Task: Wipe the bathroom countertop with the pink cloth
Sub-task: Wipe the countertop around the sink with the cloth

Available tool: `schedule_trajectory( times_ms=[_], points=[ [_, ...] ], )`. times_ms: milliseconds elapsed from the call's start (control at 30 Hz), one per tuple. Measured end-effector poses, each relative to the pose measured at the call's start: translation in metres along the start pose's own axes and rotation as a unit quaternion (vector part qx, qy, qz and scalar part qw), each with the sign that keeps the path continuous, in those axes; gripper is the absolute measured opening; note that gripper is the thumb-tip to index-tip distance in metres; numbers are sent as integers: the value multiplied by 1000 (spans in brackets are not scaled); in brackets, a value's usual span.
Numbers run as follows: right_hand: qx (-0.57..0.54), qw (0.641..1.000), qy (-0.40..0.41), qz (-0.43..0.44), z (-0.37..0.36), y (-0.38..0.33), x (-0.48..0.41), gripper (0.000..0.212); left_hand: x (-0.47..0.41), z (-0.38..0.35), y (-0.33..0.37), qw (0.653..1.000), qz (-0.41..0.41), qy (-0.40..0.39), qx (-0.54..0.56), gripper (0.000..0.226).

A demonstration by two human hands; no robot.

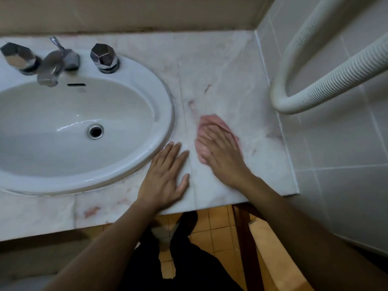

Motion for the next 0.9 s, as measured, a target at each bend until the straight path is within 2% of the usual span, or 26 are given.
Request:
schedule_trajectory(
  times_ms=[67,133,200,267,333,367,433,467,533,567,633,700,800,900],
  points=[
    [53,998,14,-30,18,33,58,54,0,-1,-1,1000,0,-5,-4,66],
    [80,989,51,-113,42,69,91,53,0,0,-1,1000,2,-12,-10,66],
    [100,979,56,-167,50,88,105,57,0,1,0,1000,2,-20,-17,66],
    [132,964,86,-212,34,73,109,52,0,2,2,999,3,-26,-21,66],
    [99,954,102,-264,11,29,118,58,0,4,2,999,5,-32,-26,66],
    [61,963,89,-248,1,4,121,57,0,4,2,999,6,-36,-32,66],
    [9,987,14,-157,-12,-34,127,56,-1,5,3,998,8,-44,-38,67],
    [1,993,-19,-114,-13,-37,131,57,-1,5,3,998,9,-44,-37,67],
    [0,997,-22,-79,-2,-20,139,55,0,5,4,999,8,-39,-32,66],
    [12,995,-5,-100,3,-2,147,54,-1,6,4,999,7,-34,-29,66],
    [36,977,39,-205,17,42,166,57,-3,6,5,999,3,-33,-25,66],
    [90,961,28,-260,27,72,171,63,-2,7,8,999,2,-33,-30,66],
    [102,964,-10,-246,30,80,122,66,-3,6,10,998,0,-42,-36,66],
    [45,974,44,-219,34,72,32,73,-4,7,11,998,5,-54,-42,67]
  ],
)
Point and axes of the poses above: each hand's wrist, its own x-axis away from the middle knuckle, its own z-axis out of the back of the hand, y = z × x, the point moved 2 cm from there along -x, towards the middle knuckle, and after that the axes turned 11 degrees about y, right-handed, at the moved point
